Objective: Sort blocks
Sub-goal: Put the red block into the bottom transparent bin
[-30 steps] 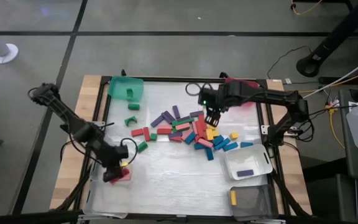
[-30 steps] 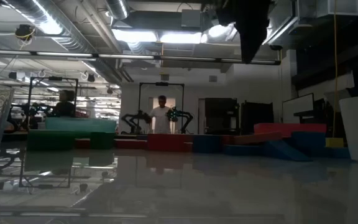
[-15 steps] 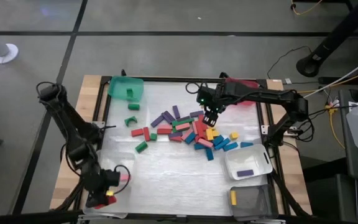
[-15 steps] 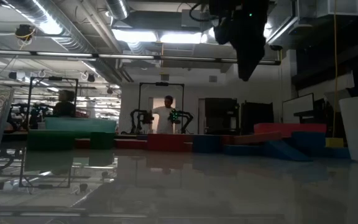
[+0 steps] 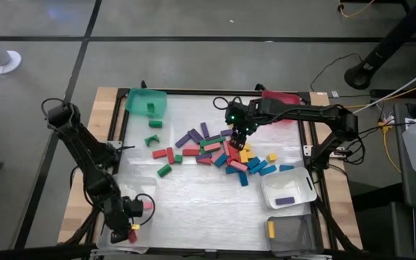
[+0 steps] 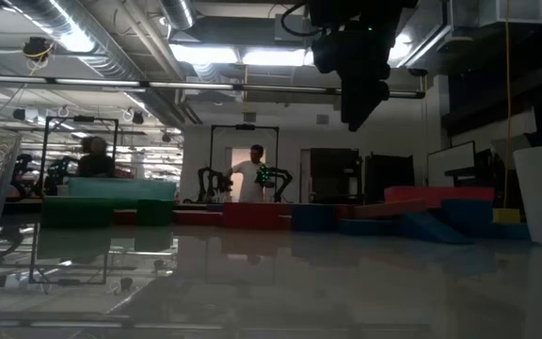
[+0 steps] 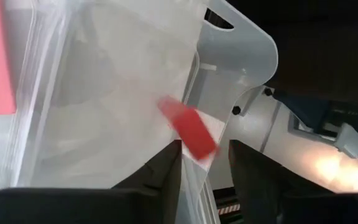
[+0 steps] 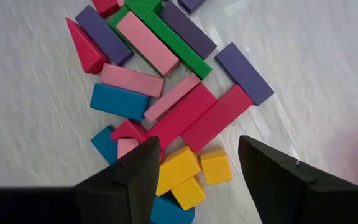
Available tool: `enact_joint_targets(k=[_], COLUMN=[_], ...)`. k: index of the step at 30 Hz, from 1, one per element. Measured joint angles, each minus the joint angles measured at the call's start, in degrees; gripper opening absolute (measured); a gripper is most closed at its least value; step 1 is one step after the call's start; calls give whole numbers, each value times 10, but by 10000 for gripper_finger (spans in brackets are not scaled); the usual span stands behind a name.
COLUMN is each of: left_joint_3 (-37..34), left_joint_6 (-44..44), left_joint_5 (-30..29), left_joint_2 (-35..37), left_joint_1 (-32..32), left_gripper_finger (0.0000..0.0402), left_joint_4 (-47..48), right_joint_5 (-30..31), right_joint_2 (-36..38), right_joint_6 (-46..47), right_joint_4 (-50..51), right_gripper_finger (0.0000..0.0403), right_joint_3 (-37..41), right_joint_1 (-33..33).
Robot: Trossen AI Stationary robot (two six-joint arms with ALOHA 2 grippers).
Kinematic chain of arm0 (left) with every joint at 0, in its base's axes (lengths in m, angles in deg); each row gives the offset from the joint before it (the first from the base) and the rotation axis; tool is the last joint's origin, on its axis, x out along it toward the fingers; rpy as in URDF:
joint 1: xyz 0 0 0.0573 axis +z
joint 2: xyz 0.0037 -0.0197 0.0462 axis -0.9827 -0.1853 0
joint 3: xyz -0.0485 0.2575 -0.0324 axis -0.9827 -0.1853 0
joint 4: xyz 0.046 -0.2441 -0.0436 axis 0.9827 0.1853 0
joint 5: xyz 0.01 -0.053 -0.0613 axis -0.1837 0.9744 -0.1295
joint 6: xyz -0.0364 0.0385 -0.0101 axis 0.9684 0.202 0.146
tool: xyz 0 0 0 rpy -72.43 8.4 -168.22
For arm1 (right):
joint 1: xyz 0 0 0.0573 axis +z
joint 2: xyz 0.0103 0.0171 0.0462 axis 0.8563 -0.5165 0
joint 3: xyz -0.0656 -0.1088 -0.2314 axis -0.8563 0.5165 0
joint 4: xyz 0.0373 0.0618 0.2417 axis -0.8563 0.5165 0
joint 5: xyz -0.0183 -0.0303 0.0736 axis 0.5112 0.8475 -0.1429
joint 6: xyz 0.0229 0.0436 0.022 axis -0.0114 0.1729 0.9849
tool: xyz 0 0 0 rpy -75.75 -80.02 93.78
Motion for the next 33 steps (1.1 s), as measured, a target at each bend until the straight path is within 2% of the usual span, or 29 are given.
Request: enact_joint_targets(k=[6,12,18,23,28,33], left_joint_3=[0,0,0,0,0,0], left_joint_6=[-20,-92,-168,-220,-303,-463], left_joint_5=[73,54,-34,-191,-316,-362], left_joint_2=[14,86,187,247,254,226], left_joint_1=[34,77,139,215,292,360], left_gripper_finger=[133,134,134,134,134,134], left_joint_4=[4,17,129,255,293,280], right_joint_5=[0,0,3,5,30,39], right_joint_2=[0,0,0,0,0,0], right_joint_6=[11,25,41,63,77,77], right_joint_4=[0,-3,-3,-5,-4,-3], right_gripper_finger=[216,216,216,216,216,216], right_joint_3=[0,0,0,0,0,0], right_joint_1=[0,5,23,51,84,106])
